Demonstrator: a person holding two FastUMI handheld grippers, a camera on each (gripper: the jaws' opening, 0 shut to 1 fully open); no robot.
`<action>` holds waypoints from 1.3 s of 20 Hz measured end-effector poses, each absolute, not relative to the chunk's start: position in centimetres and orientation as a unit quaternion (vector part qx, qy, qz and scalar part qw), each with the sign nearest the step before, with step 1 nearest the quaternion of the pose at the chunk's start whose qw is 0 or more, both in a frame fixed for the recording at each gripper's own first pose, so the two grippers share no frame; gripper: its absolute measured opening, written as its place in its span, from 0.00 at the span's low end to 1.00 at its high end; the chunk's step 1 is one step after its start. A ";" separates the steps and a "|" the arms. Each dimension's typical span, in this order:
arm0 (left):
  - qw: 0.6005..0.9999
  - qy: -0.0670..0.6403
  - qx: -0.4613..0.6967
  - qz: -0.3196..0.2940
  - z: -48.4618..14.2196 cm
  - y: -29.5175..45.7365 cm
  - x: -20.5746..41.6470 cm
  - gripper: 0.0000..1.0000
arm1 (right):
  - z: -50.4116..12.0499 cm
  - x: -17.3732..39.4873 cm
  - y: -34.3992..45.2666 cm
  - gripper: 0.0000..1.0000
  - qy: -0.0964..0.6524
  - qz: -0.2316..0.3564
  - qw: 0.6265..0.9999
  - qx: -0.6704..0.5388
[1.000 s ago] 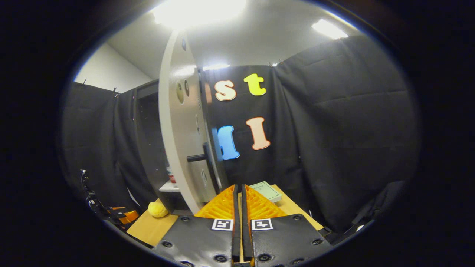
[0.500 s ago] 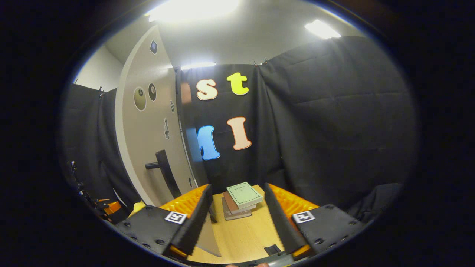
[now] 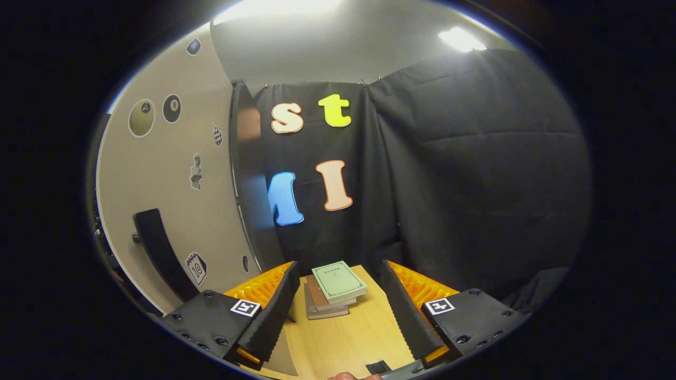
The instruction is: Open the cabinet door with the right hand, grasp the bottle in the cabinet with the left hand and place it on the coaster, then close the cabinet door with the right hand.
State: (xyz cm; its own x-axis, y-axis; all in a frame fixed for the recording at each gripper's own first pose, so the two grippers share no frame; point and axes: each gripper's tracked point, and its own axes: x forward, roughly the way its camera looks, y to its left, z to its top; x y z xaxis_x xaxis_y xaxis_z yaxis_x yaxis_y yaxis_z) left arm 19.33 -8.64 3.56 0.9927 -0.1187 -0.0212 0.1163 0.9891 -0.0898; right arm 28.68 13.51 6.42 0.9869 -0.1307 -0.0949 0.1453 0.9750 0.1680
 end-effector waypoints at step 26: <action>0.993 0.037 -0.011 -0.114 0.5 -17.3 37.1 0.72 | 3.9 32.8 9.3 0.97 0.055 -0.135 0.985 0.097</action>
State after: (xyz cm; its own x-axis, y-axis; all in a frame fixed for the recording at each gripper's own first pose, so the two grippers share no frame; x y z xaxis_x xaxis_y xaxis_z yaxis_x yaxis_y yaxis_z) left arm 37.15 -17.30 0.49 0.9710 -0.2281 -0.0710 0.2265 0.9735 -0.0302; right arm 32.78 9.33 3.85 0.9575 -0.2555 -0.1337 0.2767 0.9446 0.1766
